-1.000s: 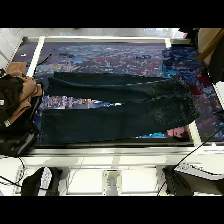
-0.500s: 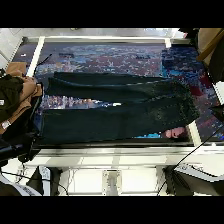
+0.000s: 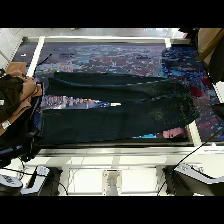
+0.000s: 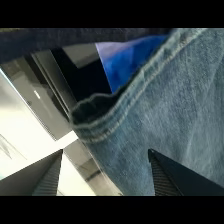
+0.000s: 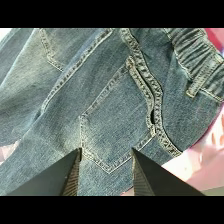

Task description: Fold the clothes and pants, and hang the long-sleeved shirts on hangers.

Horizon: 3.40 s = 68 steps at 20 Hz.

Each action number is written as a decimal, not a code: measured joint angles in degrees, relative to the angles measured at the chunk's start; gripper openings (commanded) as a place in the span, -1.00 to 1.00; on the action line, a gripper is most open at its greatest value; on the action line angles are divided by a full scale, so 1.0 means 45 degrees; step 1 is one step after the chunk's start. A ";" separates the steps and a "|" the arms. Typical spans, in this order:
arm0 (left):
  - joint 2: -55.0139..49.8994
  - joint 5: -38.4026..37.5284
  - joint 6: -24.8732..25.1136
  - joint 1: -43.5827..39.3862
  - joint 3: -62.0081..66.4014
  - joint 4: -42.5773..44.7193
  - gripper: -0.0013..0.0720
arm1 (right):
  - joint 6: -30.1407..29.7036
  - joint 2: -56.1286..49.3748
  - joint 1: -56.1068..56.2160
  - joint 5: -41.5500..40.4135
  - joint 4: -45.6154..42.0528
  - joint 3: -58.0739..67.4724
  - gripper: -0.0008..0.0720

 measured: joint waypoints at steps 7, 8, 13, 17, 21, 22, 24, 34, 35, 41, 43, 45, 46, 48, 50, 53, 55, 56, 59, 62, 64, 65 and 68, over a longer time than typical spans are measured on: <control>-0.0826 0.0860 0.0699 -0.1035 -0.0005 -0.1234 0.02 | 0.0005 0.0112 0.0000 0.0000 0.0029 0.0000 0.00; -0.0947 0.1049 0.0719 -0.1370 -0.0005 -0.1311 -0.27 | 0.0005 0.0131 0.0000 0.0000 0.0034 0.0000 0.00; -0.1287 0.1817 0.0690 -0.2453 0.0083 -0.1870 -0.93 | 0.0015 0.0350 -0.0005 0.0010 0.0015 0.0000 0.00; -0.1336 0.1749 0.0656 -0.2681 0.0957 -0.2249 -0.93 | 0.0015 0.0704 -0.0034 0.0049 -0.1190 -0.0015 0.00; -0.1292 0.1588 0.0656 -0.3055 0.2249 -0.2977 -0.93 | 0.0379 0.0831 -0.0471 -0.0316 -0.2341 -0.0957 0.01; -0.1287 0.1593 0.0656 -0.3288 0.2521 -0.3138 -0.93 | 0.0442 0.0831 -0.0559 -0.0714 -0.2200 -0.1501 0.01; -0.1277 0.1763 0.0656 -0.3852 0.2924 -0.3283 -0.93 | 0.0534 0.0729 -0.0563 -0.1613 -0.1807 -0.2642 0.01; -0.1277 0.3526 0.0646 -0.5163 0.3405 -0.3084 -0.94 | 0.0151 -0.2055 0.1433 -0.5911 0.0282 -0.4993 0.23; -0.1277 0.3599 0.0602 -0.5178 0.3415 -0.2890 -0.94 | 0.0083 -0.2205 0.1681 -0.6290 0.0471 -0.5013 0.09; -0.1277 0.3701 0.0282 -0.5217 0.3701 -0.1749 -0.94 | -0.0049 -0.2293 0.2433 -0.6533 0.0811 -0.4488 -0.86; -0.1277 0.3303 -0.0005 -0.5217 0.4303 -0.1005 -0.94 | -0.0044 -0.1783 0.2181 -0.5605 0.0170 -0.3997 -0.86; -0.1277 0.2579 -0.0321 -0.5217 0.5207 -0.0083 -0.94 | 0.0097 -0.1030 0.1705 -0.4493 -0.0573 -0.3604 -0.86; -0.1277 0.2186 -0.0432 -0.5221 0.5712 0.0282 -0.94 | 0.0185 -0.0539 0.1370 -0.3793 -0.0967 -0.3415 -0.87; -0.1277 0.1617 -0.0607 -0.5348 0.6824 0.0743 -0.95 | 0.0389 0.0423 0.0821 -0.2603 -0.1418 -0.3070 -0.87; -0.1345 0.1632 -0.0743 -0.5824 0.7922 0.1088 -0.95 | 0.0729 0.1166 0.0753 -0.1909 -0.1627 -0.2725 -0.87; -0.2055 0.2992 -0.1520 -0.7184 0.9462 0.1719 -0.95 | 0.1452 0.1481 0.1851 -0.1996 -0.1749 -0.2108 -0.87; -0.3143 0.3934 -0.2803 -0.8194 1.0627 0.2943 -0.95 | 0.2195 0.1166 0.2846 -0.2720 -0.1729 -0.1491 -0.87; -0.3866 0.4299 -0.3517 -0.8680 1.1298 0.3750 -0.95 | 0.2608 0.0835 0.3366 -0.3181 -0.1729 -0.1059 -0.87; -0.6256 0.5231 -0.5105 -0.9938 1.3367 0.5819 -0.95 | 0.3657 -0.0665 0.4823 -0.4352 -0.1719 0.0466 -0.87; -0.8806 0.6149 -0.6251 -1.0909 1.5484 0.7048 -0.95 | 0.4561 -0.2458 0.5940 -0.5464 -0.1783 0.1933 -0.87; -1.0302 0.6708 -0.6713 -1.1380 1.6786 0.7465 -0.95 | 0.5061 -0.3638 0.6436 -0.6212 -0.1817 0.2730 -0.87; -1.1074 0.6994 -0.6897 -1.1608 1.7461 0.7621 -0.95 | 0.5289 -0.4197 0.6620 -0.6475 -0.1851 0.3050 -0.87; -1.2978 0.7543 -0.7155 -1.2162 1.9147 0.8043 -0.95 | 0.5916 -0.5513 0.6897 -0.7257 -0.1875 0.3570 -0.86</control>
